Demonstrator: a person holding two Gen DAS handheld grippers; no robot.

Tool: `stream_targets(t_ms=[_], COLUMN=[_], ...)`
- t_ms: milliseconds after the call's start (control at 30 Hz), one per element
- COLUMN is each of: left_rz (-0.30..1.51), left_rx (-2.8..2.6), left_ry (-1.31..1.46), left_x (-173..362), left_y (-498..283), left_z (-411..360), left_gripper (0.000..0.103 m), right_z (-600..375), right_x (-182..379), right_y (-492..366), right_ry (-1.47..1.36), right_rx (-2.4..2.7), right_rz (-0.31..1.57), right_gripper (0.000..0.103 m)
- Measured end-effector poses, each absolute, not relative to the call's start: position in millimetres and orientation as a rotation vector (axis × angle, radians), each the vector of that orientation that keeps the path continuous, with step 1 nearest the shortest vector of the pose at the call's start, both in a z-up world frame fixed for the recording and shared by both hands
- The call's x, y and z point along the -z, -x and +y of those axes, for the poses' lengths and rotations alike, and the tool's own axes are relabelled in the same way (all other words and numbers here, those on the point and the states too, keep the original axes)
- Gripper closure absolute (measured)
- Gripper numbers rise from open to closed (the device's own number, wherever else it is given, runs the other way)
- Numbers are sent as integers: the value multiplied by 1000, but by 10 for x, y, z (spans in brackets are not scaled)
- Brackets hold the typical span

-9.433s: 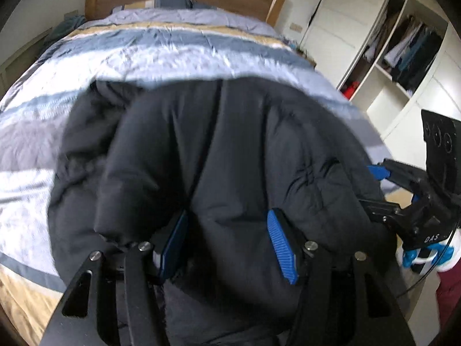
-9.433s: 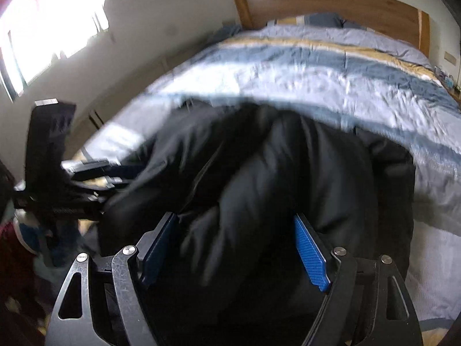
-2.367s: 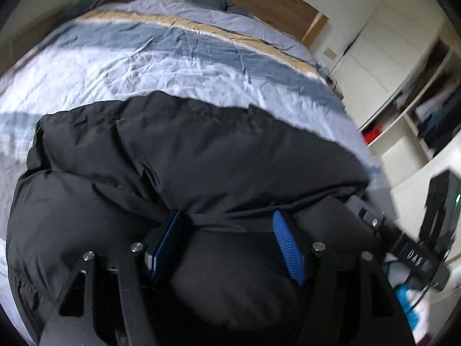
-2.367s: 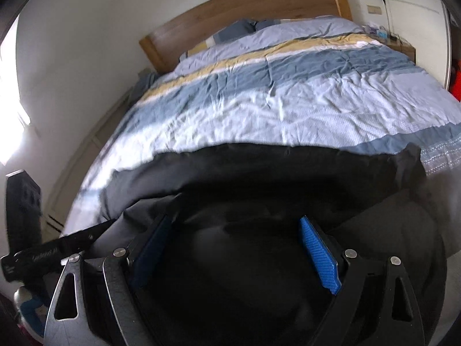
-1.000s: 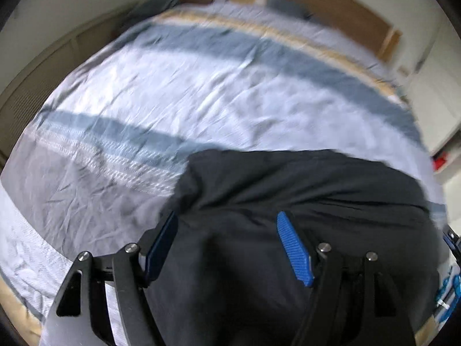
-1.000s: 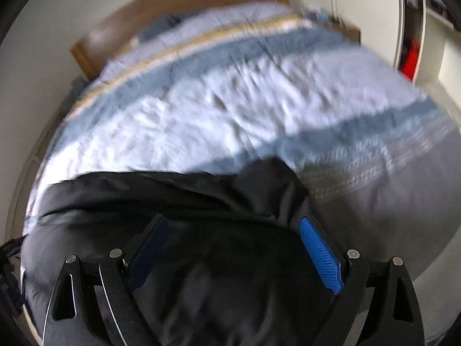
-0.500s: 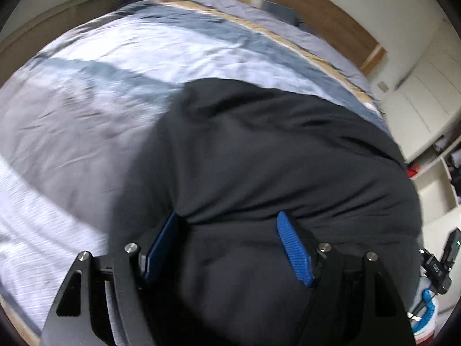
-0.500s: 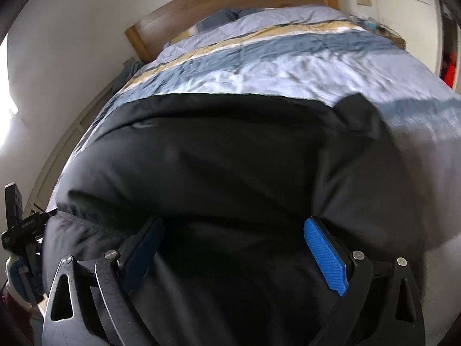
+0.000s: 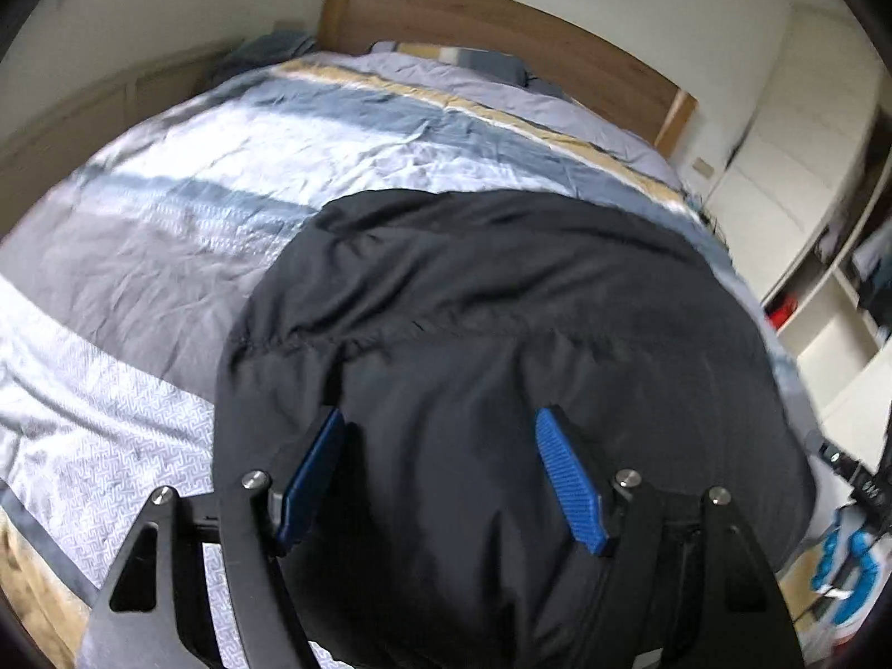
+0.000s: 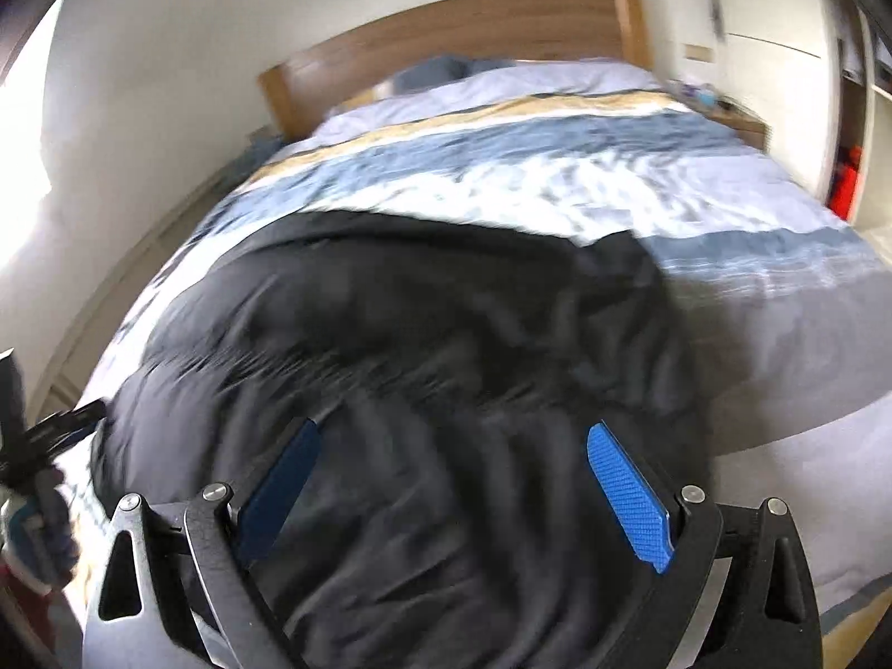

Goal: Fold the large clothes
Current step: 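Press down on the black coat bundle with both open tools to flatten it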

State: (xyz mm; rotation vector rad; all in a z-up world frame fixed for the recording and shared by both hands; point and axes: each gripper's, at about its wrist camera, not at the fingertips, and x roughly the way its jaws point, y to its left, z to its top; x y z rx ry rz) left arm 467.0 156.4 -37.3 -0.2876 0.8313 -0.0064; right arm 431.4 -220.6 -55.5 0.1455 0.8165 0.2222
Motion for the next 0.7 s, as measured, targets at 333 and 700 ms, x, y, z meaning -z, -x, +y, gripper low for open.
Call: stream_targets(t_ms=[333,700], left_rz=[782,715], left_rx=[-35,-23], left_ry=[169,108], left_x=[512,247], left_y=[-4477,-4274], left_z=[1339,1176], left_gripper=[33,33], right_z=[-2372,-2193], right_x=[918,612], right_y=[-4143,-3992], right_ry=[-140,-78], right_rx=[-158,-151], right_rz=[827,762], right_gripper=[6,6])
